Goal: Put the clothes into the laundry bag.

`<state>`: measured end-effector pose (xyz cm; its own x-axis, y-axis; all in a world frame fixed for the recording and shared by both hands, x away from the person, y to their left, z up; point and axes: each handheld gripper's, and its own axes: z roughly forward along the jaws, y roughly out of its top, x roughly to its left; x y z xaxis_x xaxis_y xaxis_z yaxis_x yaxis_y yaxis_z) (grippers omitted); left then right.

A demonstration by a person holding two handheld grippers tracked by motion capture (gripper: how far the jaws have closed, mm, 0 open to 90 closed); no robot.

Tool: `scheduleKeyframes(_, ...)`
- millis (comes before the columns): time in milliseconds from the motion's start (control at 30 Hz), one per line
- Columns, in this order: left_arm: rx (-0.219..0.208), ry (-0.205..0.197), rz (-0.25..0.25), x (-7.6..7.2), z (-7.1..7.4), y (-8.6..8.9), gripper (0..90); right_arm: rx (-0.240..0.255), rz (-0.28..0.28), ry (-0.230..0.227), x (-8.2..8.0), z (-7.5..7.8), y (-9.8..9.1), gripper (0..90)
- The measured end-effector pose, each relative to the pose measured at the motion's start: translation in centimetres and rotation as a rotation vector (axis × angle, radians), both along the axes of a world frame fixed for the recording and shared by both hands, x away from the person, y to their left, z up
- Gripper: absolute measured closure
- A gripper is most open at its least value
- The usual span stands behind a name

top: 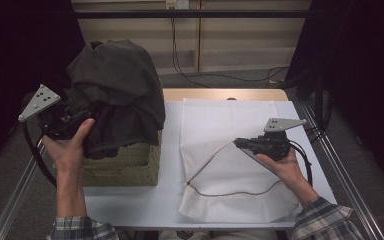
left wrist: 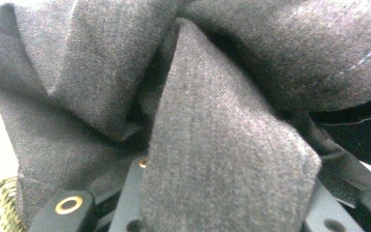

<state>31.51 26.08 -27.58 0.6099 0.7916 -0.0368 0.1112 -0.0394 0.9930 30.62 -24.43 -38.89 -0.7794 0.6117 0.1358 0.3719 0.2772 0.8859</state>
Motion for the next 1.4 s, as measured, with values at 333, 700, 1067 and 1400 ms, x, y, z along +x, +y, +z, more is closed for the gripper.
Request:
scheduleKeyframes(333,0.026,-0.023,-0.081,-0.8,1.0,-2.6,70.0,0.003,0.007,0.007,0.1,-0.1,0.0,90.0)
scheduleKeyframes(700,0.057,-0.005,-0.195,-0.7,1.0,-6.3,69.9,-0.001,0.000,0.010,0.2,-0.1,0.0,90.0)
scheduleKeyframes(1067,0.090,0.003,-0.299,-1.3,0.8,-9.9,69.9,0.001,0.004,0.019,0.3,-0.3,0.0,90.0)
scheduleKeyframes(1400,0.125,0.012,-0.373,-1.9,0.4,-12.8,69.9,0.014,-0.005,0.021,0.4,-0.3,-0.3,90.0)
